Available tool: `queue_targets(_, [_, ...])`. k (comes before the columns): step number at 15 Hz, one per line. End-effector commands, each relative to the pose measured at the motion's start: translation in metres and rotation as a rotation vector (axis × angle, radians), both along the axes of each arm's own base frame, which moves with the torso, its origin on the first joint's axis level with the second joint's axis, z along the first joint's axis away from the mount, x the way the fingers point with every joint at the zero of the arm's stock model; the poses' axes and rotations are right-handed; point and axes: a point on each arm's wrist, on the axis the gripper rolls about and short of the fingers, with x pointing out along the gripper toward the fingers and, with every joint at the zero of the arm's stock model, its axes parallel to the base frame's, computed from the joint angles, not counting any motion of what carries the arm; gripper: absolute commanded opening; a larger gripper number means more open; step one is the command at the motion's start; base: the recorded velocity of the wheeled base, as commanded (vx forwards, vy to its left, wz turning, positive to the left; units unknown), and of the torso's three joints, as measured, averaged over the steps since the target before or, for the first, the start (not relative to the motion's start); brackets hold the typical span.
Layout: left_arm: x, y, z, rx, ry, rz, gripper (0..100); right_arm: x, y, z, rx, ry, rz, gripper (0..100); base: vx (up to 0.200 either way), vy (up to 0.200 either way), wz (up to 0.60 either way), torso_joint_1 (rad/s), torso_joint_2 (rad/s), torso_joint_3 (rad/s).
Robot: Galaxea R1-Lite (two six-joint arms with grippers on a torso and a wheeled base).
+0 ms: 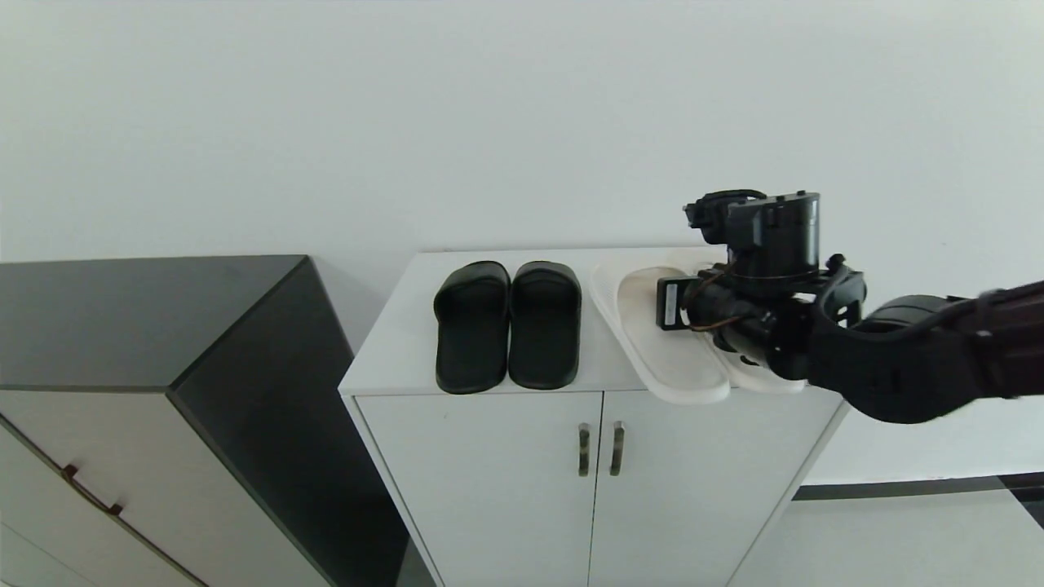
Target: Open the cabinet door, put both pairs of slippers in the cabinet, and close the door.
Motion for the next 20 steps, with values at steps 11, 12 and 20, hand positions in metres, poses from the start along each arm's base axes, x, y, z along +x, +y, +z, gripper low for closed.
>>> queue_targets(11, [0.0, 0.0, 0.0, 0.0, 0.0, -0.003, 0, -0.137, -0.037, -0.022, 0.001, 0.137, 0.519, 0, 0.0, 0.0, 0.0, 0.0, 0.0, 0.0])
queue_targets(12, [0.0, 0.0, 0.0, 0.0, 0.0, -0.003, 0, -0.138, -0.037, -0.023, -0.001, 0.14, 0.519, 0, 0.0, 0.0, 0.0, 0.0, 0.0, 0.0])
queue_targets(20, [0.0, 0.0, 0.0, 0.0, 0.0, -0.003, 0, -0.14, -0.039, -0.031, -0.009, 0.168, 0.555, 0, -0.15, 0.0, 0.0, 0.0, 0.0, 0.002])
